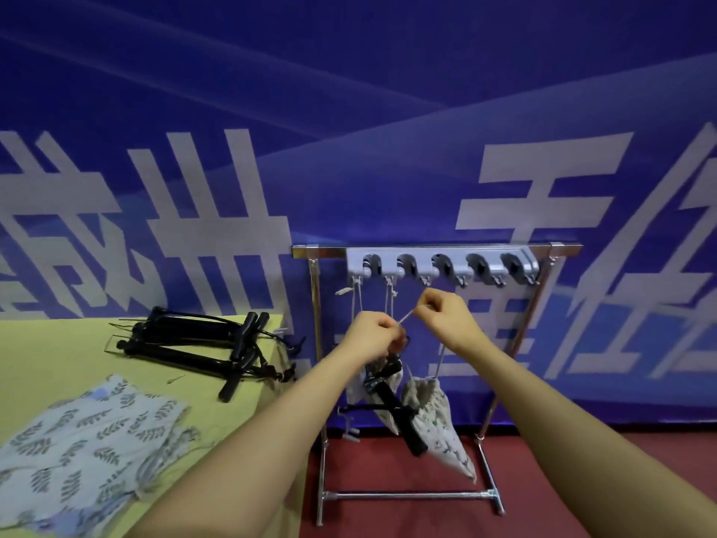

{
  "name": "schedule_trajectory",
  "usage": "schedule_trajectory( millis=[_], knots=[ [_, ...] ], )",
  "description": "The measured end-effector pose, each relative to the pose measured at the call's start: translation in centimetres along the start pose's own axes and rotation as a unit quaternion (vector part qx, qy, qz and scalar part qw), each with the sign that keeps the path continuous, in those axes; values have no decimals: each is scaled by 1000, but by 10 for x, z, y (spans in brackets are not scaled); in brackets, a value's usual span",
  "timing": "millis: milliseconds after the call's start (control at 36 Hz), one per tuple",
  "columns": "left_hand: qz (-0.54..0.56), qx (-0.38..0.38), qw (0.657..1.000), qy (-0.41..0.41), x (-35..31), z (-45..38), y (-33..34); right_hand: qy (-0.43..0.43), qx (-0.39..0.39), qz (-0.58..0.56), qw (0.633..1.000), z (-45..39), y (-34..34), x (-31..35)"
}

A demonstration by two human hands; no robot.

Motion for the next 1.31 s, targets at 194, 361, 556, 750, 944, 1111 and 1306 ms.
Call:
schedule_trajectory(
  millis=[194, 361, 556, 750, 944, 1111, 1306],
  knots=[
    [-57, 32, 998, 16, -1, -66, 37, 28, -2, -11, 1000, -38, -14, -47],
    [-25, -2, 1000, 6, 4, -122, 43, 29, 6, 8, 1000, -81, -12, -71],
    [19, -40, 998, -34, 7, -175, 53, 33, -58, 51, 996, -118, -16, -100],
    [59, -77, 991, -94, 30, -206, 61, 72, -45, 93, 992, -135, -9, -128],
    [-18, -51, 995, -81, 45, -222, 67, 89, 19, 118, 989, -133, 10, -146],
    [-98, -13, 994, -47, 32, -208, 68, 103, 28, 152, 983, -123, 13, -144],
    [-65, -37, 996, -46, 34, -176, 46, 98, 42, 128, 986, -95, 25, -126]
  ],
)
Point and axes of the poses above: each hand's wrist, its own z-axis away from the middle knuckle, its own y-axis out of the palm, x = y × z, the point moved 10 cm from there along -z, towards the middle knuckle, and after that the axes turned 3 degrees about -y, right-handed, at the moved point
